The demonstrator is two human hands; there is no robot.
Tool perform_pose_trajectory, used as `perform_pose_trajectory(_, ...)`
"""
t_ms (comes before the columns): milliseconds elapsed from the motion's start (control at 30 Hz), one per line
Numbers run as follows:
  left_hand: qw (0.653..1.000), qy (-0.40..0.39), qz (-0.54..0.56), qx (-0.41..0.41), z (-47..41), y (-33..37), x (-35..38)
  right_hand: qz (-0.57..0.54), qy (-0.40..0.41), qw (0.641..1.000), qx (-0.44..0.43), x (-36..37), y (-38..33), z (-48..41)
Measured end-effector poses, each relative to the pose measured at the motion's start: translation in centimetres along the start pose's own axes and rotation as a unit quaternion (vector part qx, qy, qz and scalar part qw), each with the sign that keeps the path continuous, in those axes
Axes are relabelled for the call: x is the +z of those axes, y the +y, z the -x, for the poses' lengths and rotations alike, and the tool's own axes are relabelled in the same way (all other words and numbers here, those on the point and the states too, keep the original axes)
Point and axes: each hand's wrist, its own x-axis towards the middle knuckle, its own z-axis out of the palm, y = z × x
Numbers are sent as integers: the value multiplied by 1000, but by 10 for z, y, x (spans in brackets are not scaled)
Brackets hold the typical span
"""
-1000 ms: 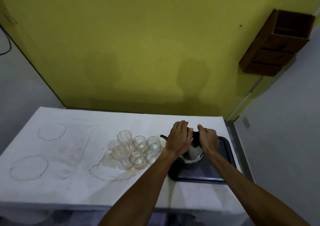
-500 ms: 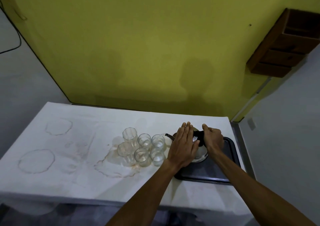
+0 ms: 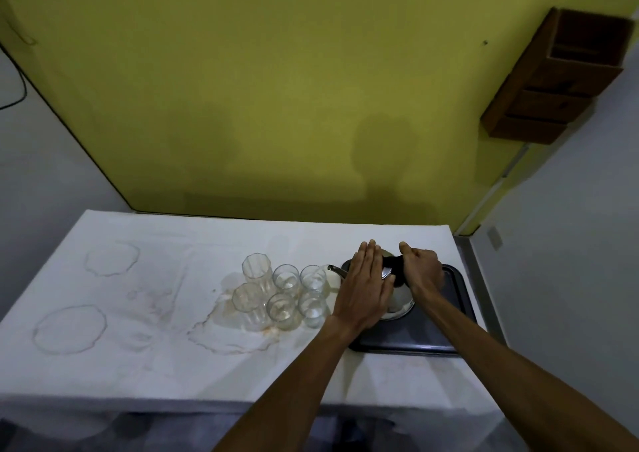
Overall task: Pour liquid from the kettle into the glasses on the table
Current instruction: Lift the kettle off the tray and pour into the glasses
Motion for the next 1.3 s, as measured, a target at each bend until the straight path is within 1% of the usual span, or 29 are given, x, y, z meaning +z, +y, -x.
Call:
perform_pose_trajectory(233, 1000, -3, 2, 7, 1, 4, 0, -5, 9, 1000, 0, -4, 1, 2)
perform_pose_trajectory(400, 1000, 9, 3, 6, 1, 8, 0, -12, 10, 1000, -3, -6, 4, 3)
perform_pose_trajectory(533, 999, 18, -31, 27, 1, 10, 1, -22, 3, 1000, 4, -8, 8, 3)
perform_pose_trajectory(700, 998, 15, -53, 33, -1, 11, -1, -30, 3, 999, 23, -7, 6, 4)
perform_pose_trajectory(833, 999, 20, -42, 28, -3, 11, -4, -37, -1, 999, 24, -6, 6, 3)
perform_pose_trajectory(1067, 997, 19, -63, 33, -5, 9, -4, -32, -5, 999, 22, -3, 4, -1)
perform_pose_trajectory(1300, 999, 14, -48, 19, -8, 7, -2, -28, -4, 999, 17, -3, 4, -3)
